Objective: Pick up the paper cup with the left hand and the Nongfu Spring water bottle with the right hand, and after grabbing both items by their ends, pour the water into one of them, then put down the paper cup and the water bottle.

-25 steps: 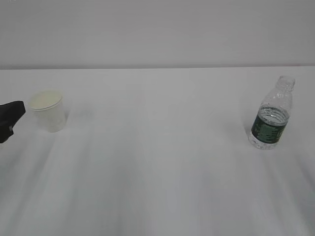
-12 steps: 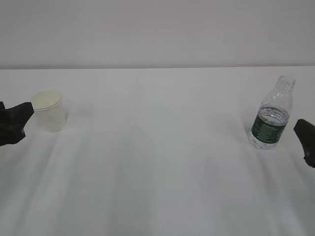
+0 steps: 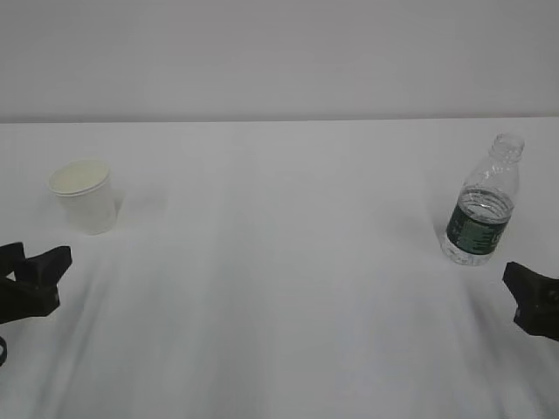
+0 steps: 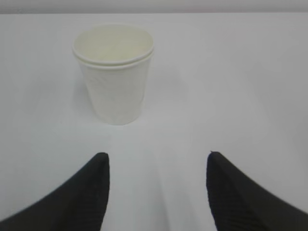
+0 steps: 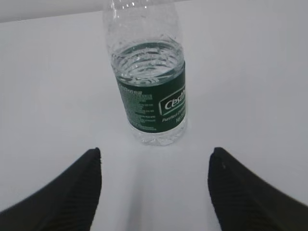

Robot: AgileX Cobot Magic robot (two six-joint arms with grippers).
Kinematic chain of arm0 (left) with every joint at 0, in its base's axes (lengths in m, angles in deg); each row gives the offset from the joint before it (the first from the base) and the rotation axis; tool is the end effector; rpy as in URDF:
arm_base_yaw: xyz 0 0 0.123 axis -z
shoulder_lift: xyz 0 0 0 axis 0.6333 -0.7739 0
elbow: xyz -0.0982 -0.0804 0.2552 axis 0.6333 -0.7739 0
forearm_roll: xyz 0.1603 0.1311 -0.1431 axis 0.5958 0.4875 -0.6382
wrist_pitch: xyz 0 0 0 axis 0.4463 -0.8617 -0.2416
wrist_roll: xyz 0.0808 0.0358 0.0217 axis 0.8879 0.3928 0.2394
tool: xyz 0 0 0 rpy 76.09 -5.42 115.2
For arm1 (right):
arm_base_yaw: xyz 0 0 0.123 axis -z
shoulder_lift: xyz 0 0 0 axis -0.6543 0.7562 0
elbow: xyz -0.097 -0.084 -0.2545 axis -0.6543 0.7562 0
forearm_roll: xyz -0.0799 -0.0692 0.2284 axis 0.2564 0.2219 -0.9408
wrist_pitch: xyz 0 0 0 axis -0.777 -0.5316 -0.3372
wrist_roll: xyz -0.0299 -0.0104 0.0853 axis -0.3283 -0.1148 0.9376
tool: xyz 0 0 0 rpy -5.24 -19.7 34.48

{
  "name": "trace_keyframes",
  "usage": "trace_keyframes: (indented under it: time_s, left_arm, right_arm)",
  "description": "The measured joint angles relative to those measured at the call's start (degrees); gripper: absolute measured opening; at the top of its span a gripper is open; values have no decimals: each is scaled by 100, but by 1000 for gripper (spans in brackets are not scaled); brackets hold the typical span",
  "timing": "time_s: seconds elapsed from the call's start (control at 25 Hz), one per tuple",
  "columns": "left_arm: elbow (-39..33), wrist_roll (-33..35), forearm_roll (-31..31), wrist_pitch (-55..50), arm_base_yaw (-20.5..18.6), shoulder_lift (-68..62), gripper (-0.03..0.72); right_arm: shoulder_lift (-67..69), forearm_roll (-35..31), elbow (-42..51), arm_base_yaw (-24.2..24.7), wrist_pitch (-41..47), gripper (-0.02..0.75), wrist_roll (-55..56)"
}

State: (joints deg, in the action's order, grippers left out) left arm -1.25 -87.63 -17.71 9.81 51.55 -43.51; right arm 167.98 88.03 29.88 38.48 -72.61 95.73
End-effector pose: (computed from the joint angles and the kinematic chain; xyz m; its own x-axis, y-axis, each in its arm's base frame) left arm 0.2107 -0.0467 0.1180 -0.3434 -0.0362 -0.9385 0.1847 0.9771 -0.1052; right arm 0.1863 0.0136 0.1135 -0.3947 0.0548 -0.9172 -0.0740 0.9931 0.0911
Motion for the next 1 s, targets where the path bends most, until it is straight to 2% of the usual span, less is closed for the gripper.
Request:
trace_keyframes:
  time_s: [0.32,0.6,1.0]
  left_arm:
    - [0,35,72,15,0,-98,452]
    - [0,40,248,28,0,-98,452]
    - [0,40,333,33,0,-98,452]
  right_arm:
    - [83,0,-148,0,-36,509,-113]
    - [323,76,-156,0,-36,652,-116]
    - [367,84,-160,0,-45,664,-942]
